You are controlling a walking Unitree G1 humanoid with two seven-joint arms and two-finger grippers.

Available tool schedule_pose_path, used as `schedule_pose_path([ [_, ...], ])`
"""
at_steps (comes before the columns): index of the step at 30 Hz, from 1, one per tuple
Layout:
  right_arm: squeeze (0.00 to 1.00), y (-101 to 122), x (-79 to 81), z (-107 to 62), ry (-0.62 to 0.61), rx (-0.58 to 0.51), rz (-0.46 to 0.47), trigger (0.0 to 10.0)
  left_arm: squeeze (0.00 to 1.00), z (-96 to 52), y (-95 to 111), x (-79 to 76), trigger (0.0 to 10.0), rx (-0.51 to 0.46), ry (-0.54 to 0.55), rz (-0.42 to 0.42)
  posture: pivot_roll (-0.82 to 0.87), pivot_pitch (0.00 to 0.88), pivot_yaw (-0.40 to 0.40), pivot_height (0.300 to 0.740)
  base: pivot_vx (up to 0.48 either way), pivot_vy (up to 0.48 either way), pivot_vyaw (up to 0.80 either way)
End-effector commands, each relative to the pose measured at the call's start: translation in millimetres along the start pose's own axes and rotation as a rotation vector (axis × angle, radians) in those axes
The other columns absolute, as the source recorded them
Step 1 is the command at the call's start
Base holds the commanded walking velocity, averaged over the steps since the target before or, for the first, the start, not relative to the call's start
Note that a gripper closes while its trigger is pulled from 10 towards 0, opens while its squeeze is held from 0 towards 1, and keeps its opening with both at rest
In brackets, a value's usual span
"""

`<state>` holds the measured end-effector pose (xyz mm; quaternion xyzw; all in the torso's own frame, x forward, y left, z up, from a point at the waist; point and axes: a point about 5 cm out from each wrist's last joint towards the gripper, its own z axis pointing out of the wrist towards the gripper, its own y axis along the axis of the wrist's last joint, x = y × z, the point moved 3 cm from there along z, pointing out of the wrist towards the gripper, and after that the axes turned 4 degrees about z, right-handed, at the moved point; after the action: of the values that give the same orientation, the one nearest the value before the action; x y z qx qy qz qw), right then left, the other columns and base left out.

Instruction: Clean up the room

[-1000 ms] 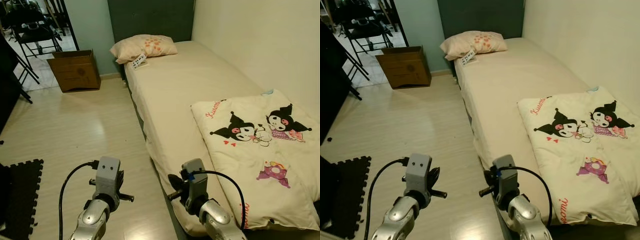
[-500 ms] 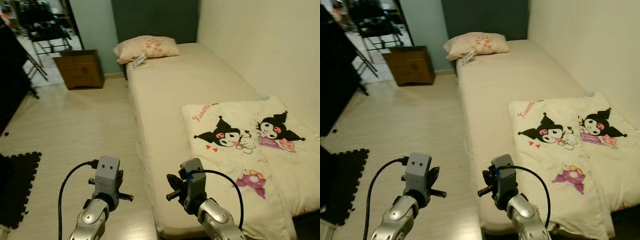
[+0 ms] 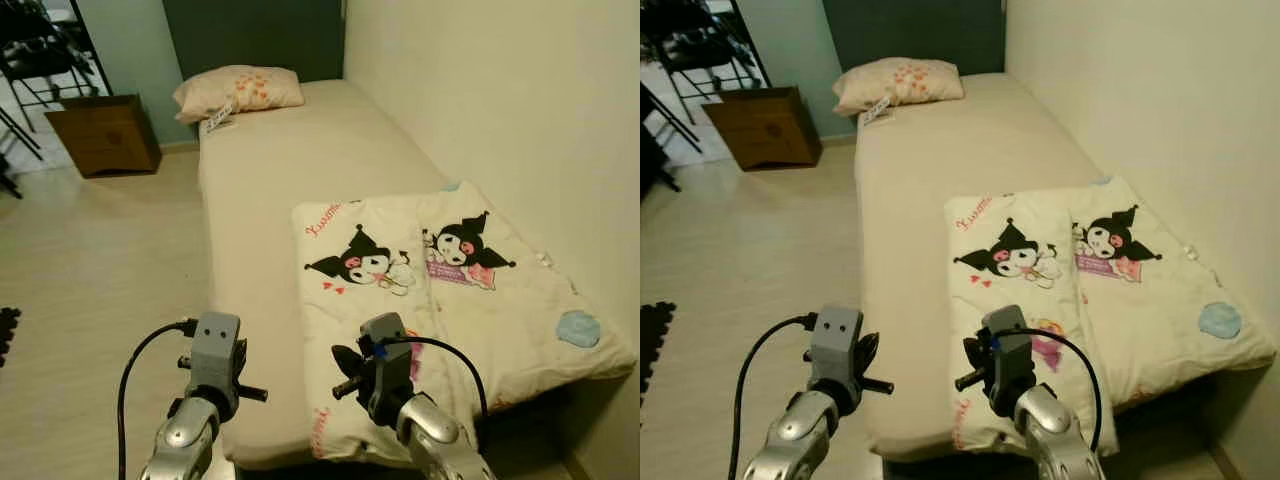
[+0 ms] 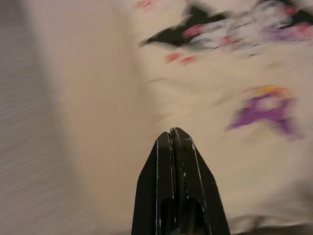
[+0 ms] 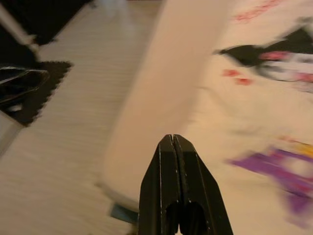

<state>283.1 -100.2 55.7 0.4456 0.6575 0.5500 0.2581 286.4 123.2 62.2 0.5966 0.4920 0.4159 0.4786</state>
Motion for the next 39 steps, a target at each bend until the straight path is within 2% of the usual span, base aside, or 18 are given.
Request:
schedule_pose_path([
  [1, 0.0, 1, 8.1, 2.7, 0.028, -0.007, 0.02, 10.0, 0.0, -2.2, -3, 6.1, 10.0, 0.013, 0.021, -0.026, -0.09, 0.122, 0.02, 0.74, 0.0, 0.48, 0.0],
  [3, 0.0, 1, 8.8, 3.2, 0.032, -0.008, 0.02, 10.0, 0.0, -2.7, 0, 6.9, 10.0, 0.004, 0.027, -0.058, -0.09, 0.124, 0.019, 0.74, 0.0, 0.48, 0.0],
  [7, 0.0, 1, 9.5, 3.6, 0.035, -0.007, 0.02, 10.0, 0.0, -2.9, 1, 7.5, 10.0, -0.004, 0.029, -0.05, -0.09, 0.126, 0.017, 0.74, 0.0, 0.48, 0.0],
  [10, 0.0, 1, 10.0, 3.8, 0.04, -0.007, 0.018, 10.0, 0.0, -3.5, 2, 8.4, 10.0, -0.018, 0.037, -0.023, -0.09, 0.127, 0.016, 0.74, 0.0, 0.0, 0.0],
  [21, 0.0, 2, 10.8, 4.0, 0.046, -0.012, 0.021, 10.0, 0.0, -5.2, 3, 9.0, 10.0, -0.027, 0.043, -0.012, -0.08, 0.129, 0.016, 0.74, 0.0, 0.0, 0.0],
  [24, 0.0, 4, 2.3, 6.4, -0.023, -0.02, 0.007, 10.0, 0.0, -5.9, 3, 9.1, 10.0, -0.025, 0.042, -0.012, -0.08, 0.129, 0.017, 0.74, 0.0, 0.0, 0.0],
  [25, 0.0, 6, -8.2, 8.1, -0.101, -0.028, 0.007, 10.0, 0.0, -6.2, 2, 9.4, 10.0, -0.02, 0.043, -0.009, -0.08, 0.129, 0.018, 0.74, 0.0, 0.0, 0.0],
  [30, 0.0, 11, -18.5, 8.7, -0.151, -0.048, 0.038, 10.0, 0.0, -6.4, 0, 11.7, 10.0, -0.014, 0.055, -0.002, -0.08, 0.131, 0.02, 0.74, 0.0, 0.0, 0.0],
  [39, 0.0, 15, -13.4, 9.3, -0.095, -0.058, 0.02, 10.0, 0.0, -6.4, -1, 16.9, 10.0, -0.005, 0.079, -0.001, -0.08, 0.132, 0.022, 0.74, 0.0, 0.0, 0.0],
])
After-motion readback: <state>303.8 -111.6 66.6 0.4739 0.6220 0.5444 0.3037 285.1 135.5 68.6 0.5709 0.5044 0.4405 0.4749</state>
